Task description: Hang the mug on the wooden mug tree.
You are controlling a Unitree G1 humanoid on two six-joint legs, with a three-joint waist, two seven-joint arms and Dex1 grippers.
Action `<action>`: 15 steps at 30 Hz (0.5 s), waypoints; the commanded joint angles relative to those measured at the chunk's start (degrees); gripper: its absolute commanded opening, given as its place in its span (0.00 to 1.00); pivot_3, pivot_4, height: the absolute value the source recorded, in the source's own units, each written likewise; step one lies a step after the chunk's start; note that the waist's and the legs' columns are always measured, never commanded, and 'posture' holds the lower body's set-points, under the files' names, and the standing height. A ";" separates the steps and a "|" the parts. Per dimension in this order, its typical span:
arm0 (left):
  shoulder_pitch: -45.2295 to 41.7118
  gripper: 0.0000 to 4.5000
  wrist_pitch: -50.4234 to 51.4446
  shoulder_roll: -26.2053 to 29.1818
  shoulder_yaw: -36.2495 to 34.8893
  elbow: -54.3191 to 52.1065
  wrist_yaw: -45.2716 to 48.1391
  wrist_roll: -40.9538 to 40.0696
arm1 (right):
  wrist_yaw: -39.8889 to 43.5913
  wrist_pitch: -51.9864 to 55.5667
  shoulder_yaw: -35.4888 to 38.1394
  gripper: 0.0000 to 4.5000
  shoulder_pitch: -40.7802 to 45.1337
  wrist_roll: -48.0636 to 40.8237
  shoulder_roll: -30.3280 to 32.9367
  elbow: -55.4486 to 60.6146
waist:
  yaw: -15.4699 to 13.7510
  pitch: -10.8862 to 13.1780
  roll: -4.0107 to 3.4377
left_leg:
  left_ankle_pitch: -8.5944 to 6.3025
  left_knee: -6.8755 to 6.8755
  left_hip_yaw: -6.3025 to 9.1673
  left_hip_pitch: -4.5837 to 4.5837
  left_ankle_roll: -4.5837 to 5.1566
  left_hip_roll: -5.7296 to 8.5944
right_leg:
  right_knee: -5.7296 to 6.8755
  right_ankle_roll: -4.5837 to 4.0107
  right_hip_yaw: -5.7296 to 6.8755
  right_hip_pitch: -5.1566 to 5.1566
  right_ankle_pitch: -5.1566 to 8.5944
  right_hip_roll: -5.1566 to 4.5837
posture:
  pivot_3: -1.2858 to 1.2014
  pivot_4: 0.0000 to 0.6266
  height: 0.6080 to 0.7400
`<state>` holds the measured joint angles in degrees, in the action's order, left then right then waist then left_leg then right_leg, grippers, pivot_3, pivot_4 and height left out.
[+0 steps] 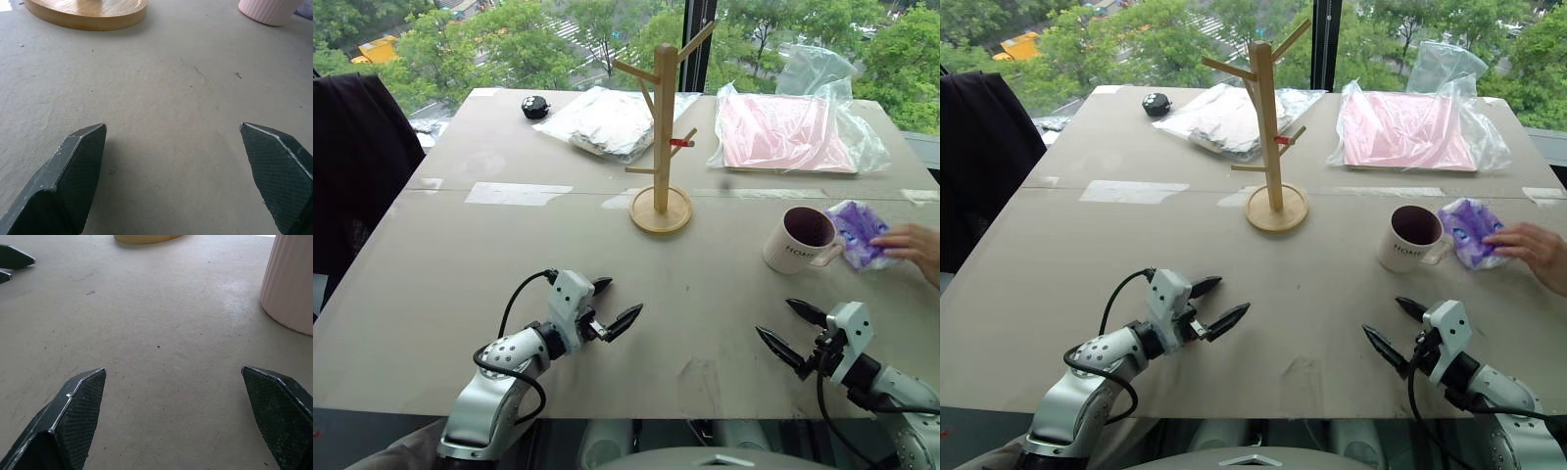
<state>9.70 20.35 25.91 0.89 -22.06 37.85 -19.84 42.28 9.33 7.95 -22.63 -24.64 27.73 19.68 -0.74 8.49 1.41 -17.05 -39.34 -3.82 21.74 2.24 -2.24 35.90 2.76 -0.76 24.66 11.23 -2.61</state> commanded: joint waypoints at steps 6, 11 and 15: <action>0.05 1.00 -0.86 0.31 0.23 -3.05 1.13 -1.02 | 0.31 -1.35 1.62 0.99 0.57 -0.39 0.42 0.53 | 0.00 0.00 0.00 | 0.00 0.00 0.00 0.00 0.00 0.00 | 0.00 0.01 0.00 0.00 0.00 0.00 | 0.52 0.24 1.00; -0.12 1.00 -0.92 0.29 0.28 -2.90 1.36 -1.03 | 0.23 -1.39 1.63 0.99 0.52 -0.42 0.45 0.58 | 0.00 0.00 0.00 | 0.00 0.00 0.00 0.00 0.00 0.00 | 0.00 0.00 0.00 0.00 0.00 0.00 | 0.52 0.24 1.00; -0.37 1.00 -0.94 0.29 0.36 -2.71 1.51 -1.01 | 0.19 -1.47 1.67 0.99 0.57 -0.40 0.52 0.51 | 0.00 0.00 0.00 | 0.00 0.00 0.00 0.00 0.00 0.00 | 0.00 0.01 0.00 0.00 0.00 0.00 | 0.52 0.24 1.00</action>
<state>9.44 20.36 26.00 0.93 -22.09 38.81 -20.05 42.22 8.68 7.94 -22.11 -24.63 27.80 19.51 -0.74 8.50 1.41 -17.05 -39.35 -3.81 21.74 2.24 -2.25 35.90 2.77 -0.76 24.66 11.24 -2.61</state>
